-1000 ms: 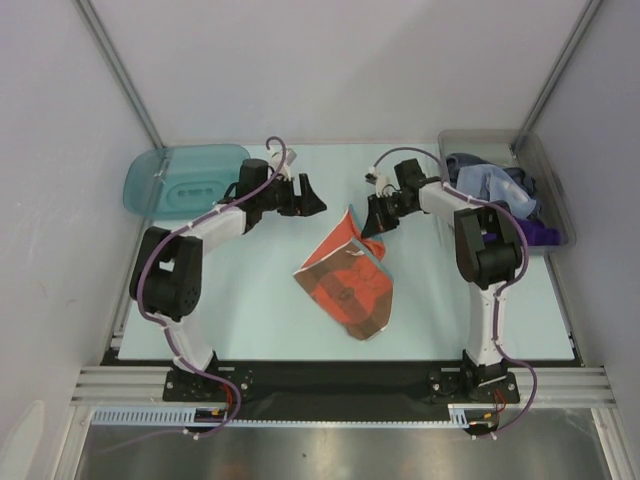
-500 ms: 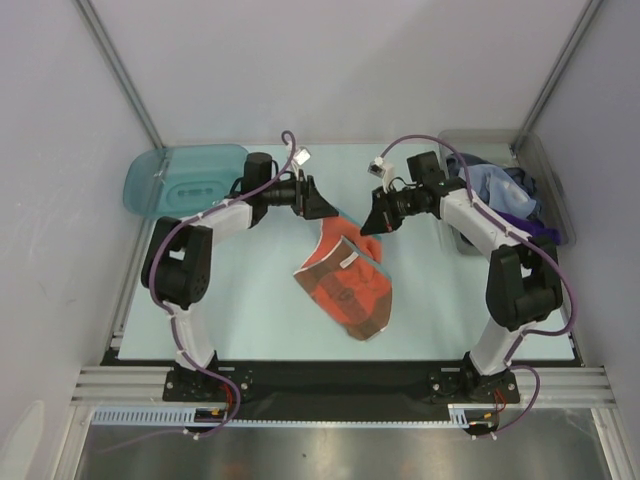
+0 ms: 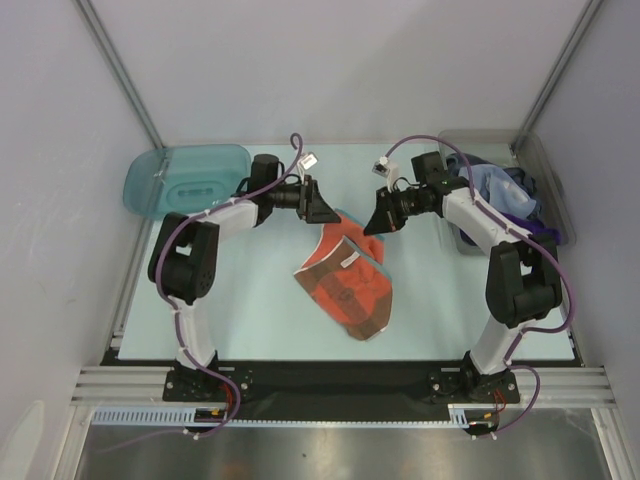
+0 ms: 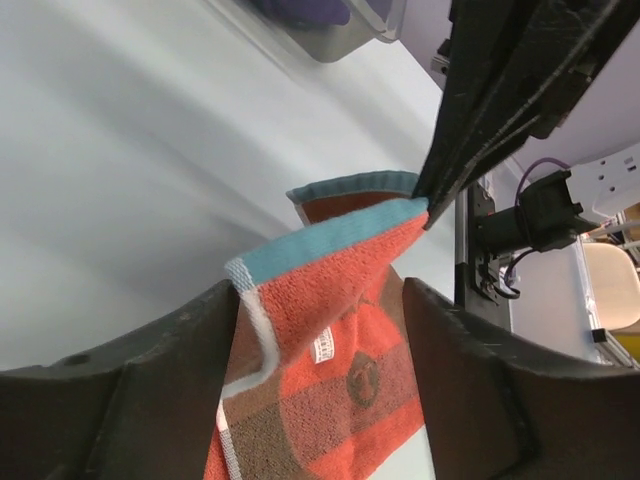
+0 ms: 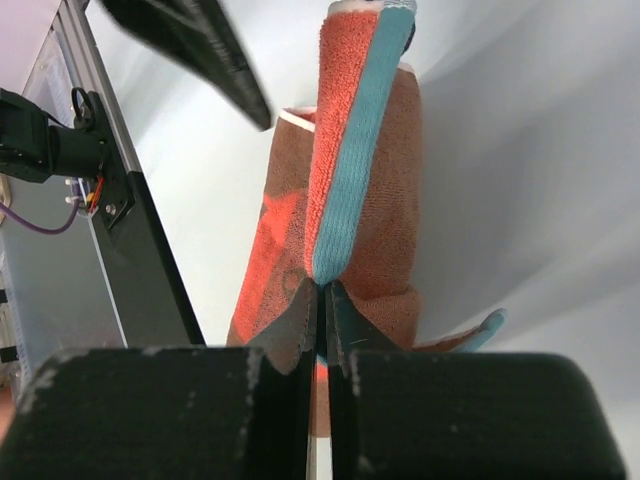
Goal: Fold and stack the towels
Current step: Flatten out the crumpled towel
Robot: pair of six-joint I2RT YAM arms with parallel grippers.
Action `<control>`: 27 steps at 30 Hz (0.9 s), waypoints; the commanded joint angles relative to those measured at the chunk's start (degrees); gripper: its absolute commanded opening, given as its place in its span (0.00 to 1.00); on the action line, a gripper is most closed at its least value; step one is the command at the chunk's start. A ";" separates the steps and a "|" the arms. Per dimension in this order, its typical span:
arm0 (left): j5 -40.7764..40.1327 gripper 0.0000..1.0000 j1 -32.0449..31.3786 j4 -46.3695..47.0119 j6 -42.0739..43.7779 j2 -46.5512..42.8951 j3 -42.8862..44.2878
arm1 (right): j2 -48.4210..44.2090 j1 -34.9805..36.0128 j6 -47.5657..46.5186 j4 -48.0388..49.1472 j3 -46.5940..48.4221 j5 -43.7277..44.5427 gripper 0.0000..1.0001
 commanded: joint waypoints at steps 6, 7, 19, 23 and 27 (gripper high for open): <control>1.78 0.17 -0.44 -2.25 1.83 0.99 4.91 | 0.32 -0.30 0.40 0.87 1.04 -0.75 0.00; 1.61 0.01 -0.35 -2.78 1.92 0.54 4.91 | 0.50 -0.30 0.93 1.39 1.04 -0.66 0.00; -21.41 0.00 6.68 -17.28 7.89 -8.77 2.80 | 7.96 -1.62 9.10 12.45 -1.42 -8.74 0.43; -24.85 0.00 7.56 -20.88 10.09 -8.16 3.41 | 10.60 -1.70 11.65 15.72 -2.39 -6.66 0.43; -26.96 0.00 7.65 -22.64 10.88 -6.14 4.29 | 11.04 -3.02 21.72 21.95 -4.40 4.07 0.45</control>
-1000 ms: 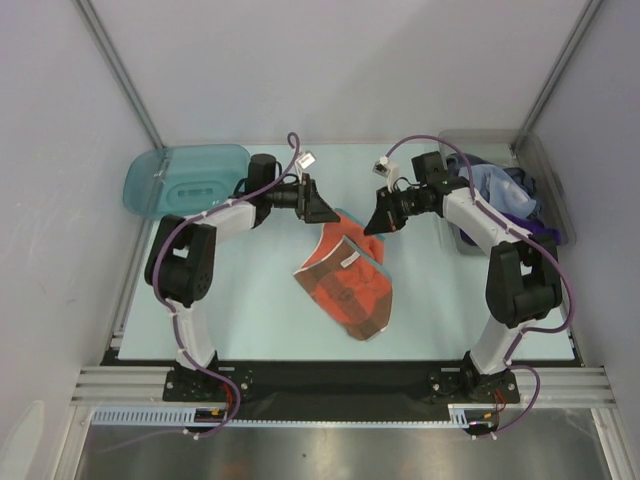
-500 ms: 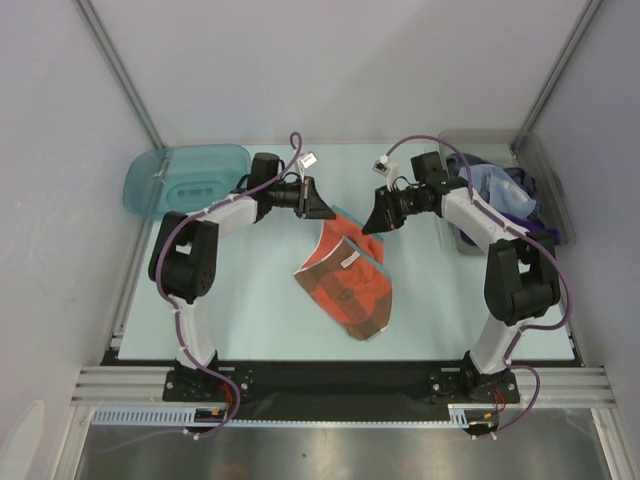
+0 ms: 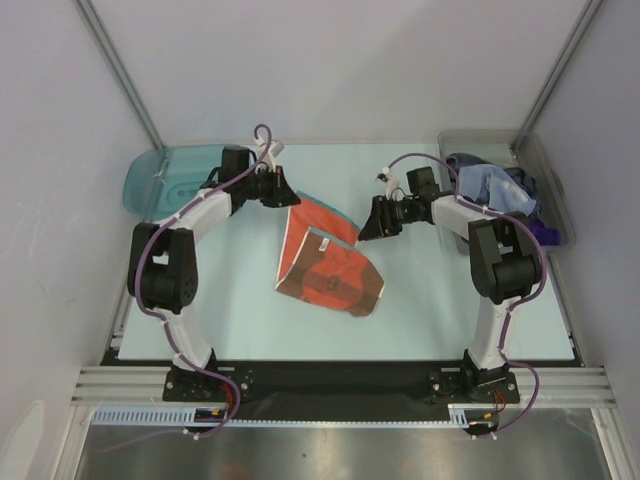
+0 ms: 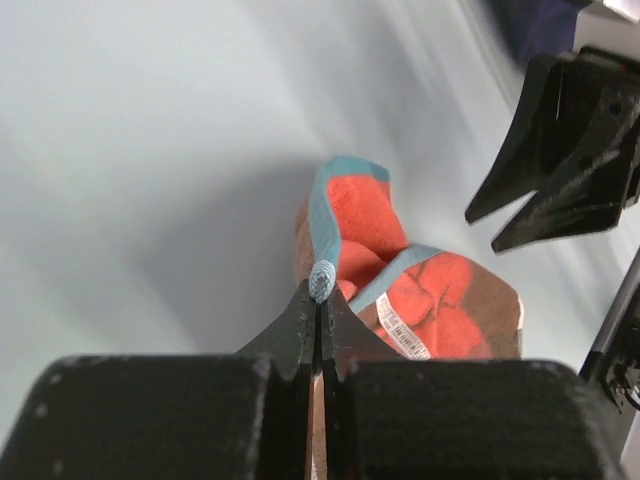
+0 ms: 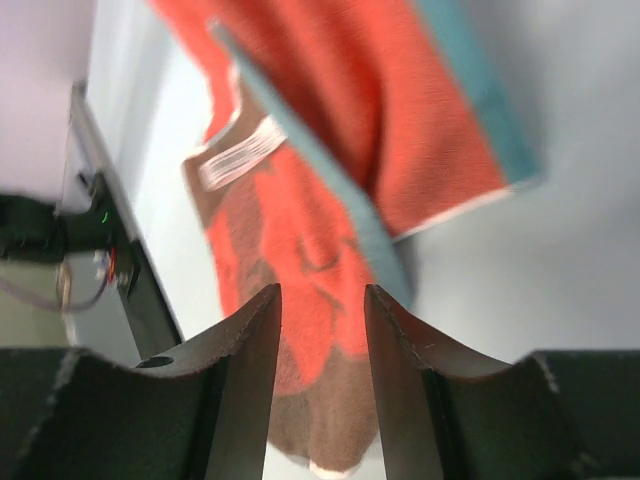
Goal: Fold and stack the towels
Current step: Flatten out the crumpled towel
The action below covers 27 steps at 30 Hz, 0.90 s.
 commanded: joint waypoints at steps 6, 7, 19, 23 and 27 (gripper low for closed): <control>-6.76 0.00 -0.18 -3.88 3.26 4.08 2.65 | -0.28 1.65 18.45 15.38 -2.52 23.14 0.49; -7.02 0.00 -0.18 -4.14 3.35 4.44 2.74 | 0.07 2.54 18.89 13.99 -1.13 29.52 0.50; -9.75 0.00 -0.09 -5.46 4.40 4.97 3.27 | 8.24 13.08 21.88 4.32 8.55 57.93 0.45; -9.66 0.00 -0.09 -5.37 4.14 4.61 3.27 | 8.95 14.15 22.40 1.59 9.35 62.97 0.43; -9.40 0.00 -0.09 -5.28 3.70 4.61 3.10 | 9.56 14.24 22.50 1.06 10.04 63.51 0.43</control>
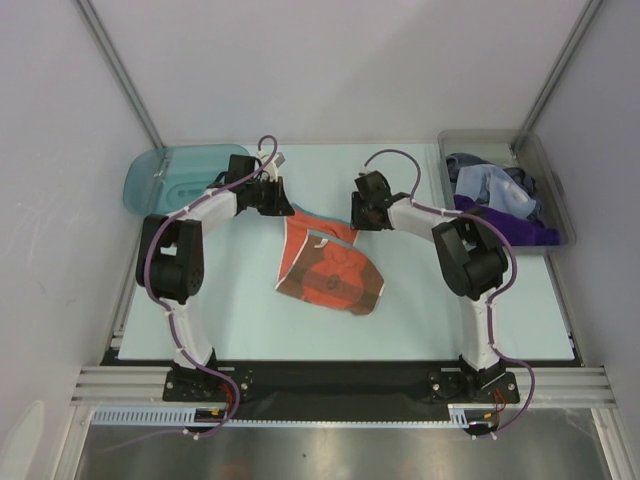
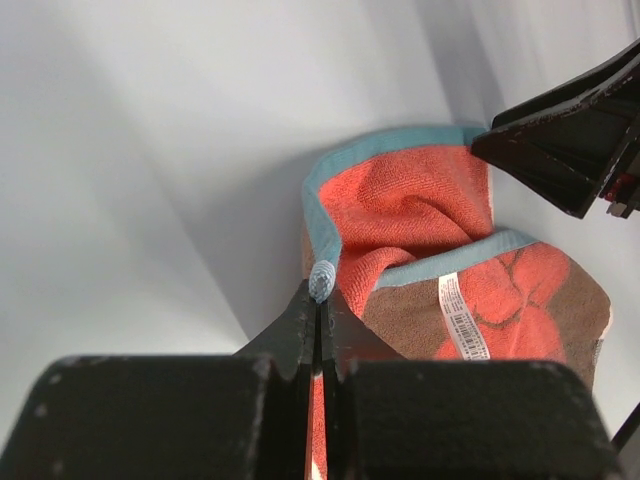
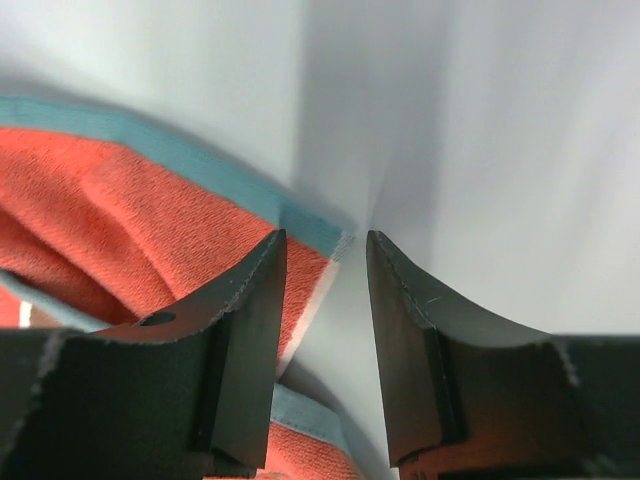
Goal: Fold and stack the towels
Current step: Flatten out the crumpled towel
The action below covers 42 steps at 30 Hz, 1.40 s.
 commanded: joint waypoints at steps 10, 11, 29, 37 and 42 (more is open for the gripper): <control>0.36 0.00 -0.07 2.26 -0.72 -1.53 0.60 | 5.69 2.49 0.13 -7.92 5.43 6.70 0.39; 0.44 0.00 -0.07 2.44 -1.34 -1.62 0.25 | 5.78 2.67 0.48 -8.54 5.78 7.23 0.38; -1.49 0.00 -0.07 5.25 -6.26 -3.90 -4.50 | 4.65 4.60 8.92 -17.77 5.70 11.55 0.43; -1.05 0.00 -0.25 6.13 -7.05 -5.22 -6.69 | 5.16 4.34 12.26 -17.95 5.79 7.94 0.44; -1.31 0.00 -0.25 6.31 -7.32 -5.92 -7.31 | 6.22 4.08 13.67 -17.95 5.61 7.33 0.33</control>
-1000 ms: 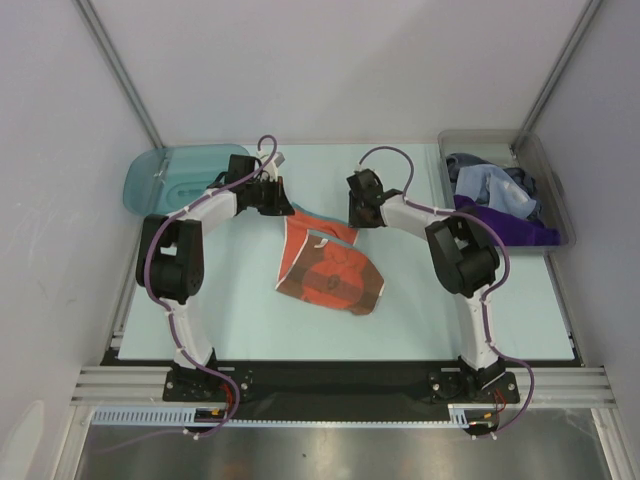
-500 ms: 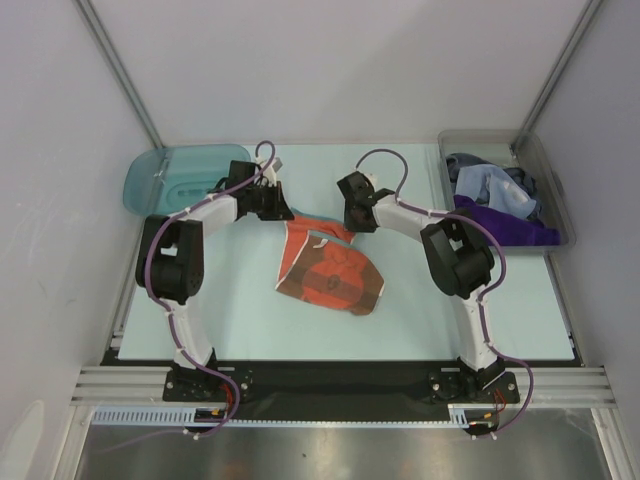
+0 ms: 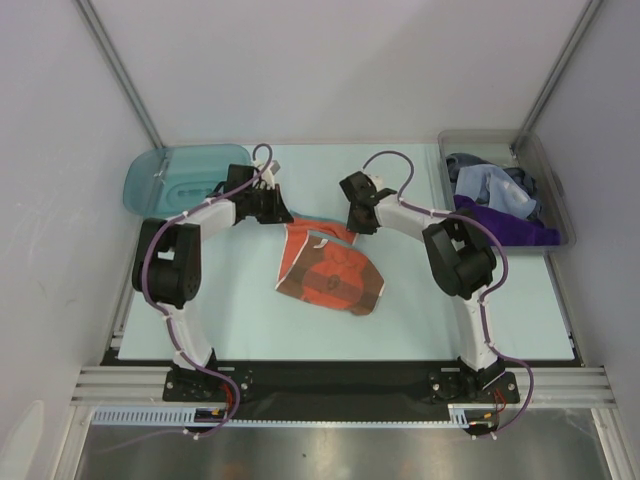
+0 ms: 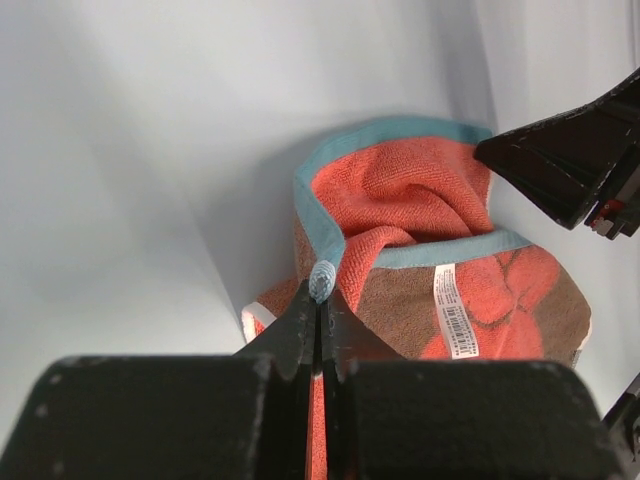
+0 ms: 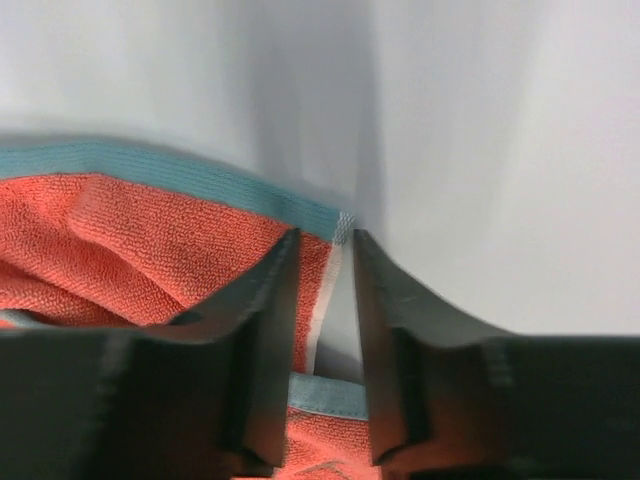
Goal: Fold and stack the towels
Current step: Flatten out the crumpled towel
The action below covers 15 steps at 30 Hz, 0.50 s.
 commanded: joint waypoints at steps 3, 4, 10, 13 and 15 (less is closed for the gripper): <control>0.26 0.00 -0.33 1.83 -1.20 -3.59 -0.80 | 2.90 -0.32 1.28 -4.31 -2.08 -3.23 0.20; 0.35 0.00 -0.42 2.00 -1.37 -3.68 -0.80 | 2.55 -0.49 -0.38 -3.43 -2.78 -3.32 0.12; 1.75 0.00 -0.60 3.93 -3.74 -8.14 -1.94 | -7.71 -4.71 -9.35 6.23 -7.35 -6.57 0.00; 2.63 0.00 -0.86 5.17 -4.71 -12.62 -2.73 | -17.72 -5.59 -14.54 9.58 -10.77 -6.23 0.00; 2.90 0.00 -1.38 5.60 -4.71 -15.79 -3.43 | -22.39 -4.81 -18.32 10.98 -13.41 -5.44 0.00</control>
